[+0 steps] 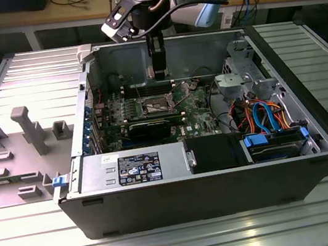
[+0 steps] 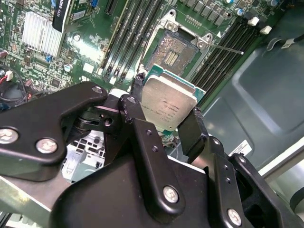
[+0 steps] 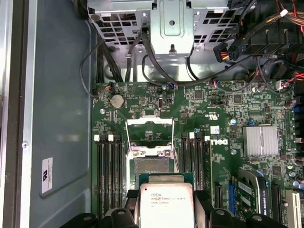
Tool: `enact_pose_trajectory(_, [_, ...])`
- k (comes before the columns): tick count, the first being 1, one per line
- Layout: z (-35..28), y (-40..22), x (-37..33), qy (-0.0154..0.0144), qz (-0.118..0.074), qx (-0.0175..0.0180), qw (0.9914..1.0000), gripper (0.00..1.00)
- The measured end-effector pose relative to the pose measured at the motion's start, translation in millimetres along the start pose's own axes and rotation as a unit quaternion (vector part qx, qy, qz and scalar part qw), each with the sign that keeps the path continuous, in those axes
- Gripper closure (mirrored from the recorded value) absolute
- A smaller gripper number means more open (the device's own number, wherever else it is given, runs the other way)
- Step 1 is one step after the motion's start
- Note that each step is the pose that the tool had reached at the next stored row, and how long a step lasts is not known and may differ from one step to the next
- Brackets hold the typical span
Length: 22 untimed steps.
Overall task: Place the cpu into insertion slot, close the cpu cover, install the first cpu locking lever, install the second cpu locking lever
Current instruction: 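Place the cpu into insertion slot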
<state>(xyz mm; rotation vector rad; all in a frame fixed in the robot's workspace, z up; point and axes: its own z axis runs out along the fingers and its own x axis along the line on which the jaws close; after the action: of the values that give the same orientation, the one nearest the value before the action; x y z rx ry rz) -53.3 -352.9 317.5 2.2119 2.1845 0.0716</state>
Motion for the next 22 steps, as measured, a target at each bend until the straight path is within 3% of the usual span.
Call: enact_pose_trajectory(22, [12.2, -0.7, -0.1, -0.0009, 0.000, 0.0005, 1.00000, 0.45])
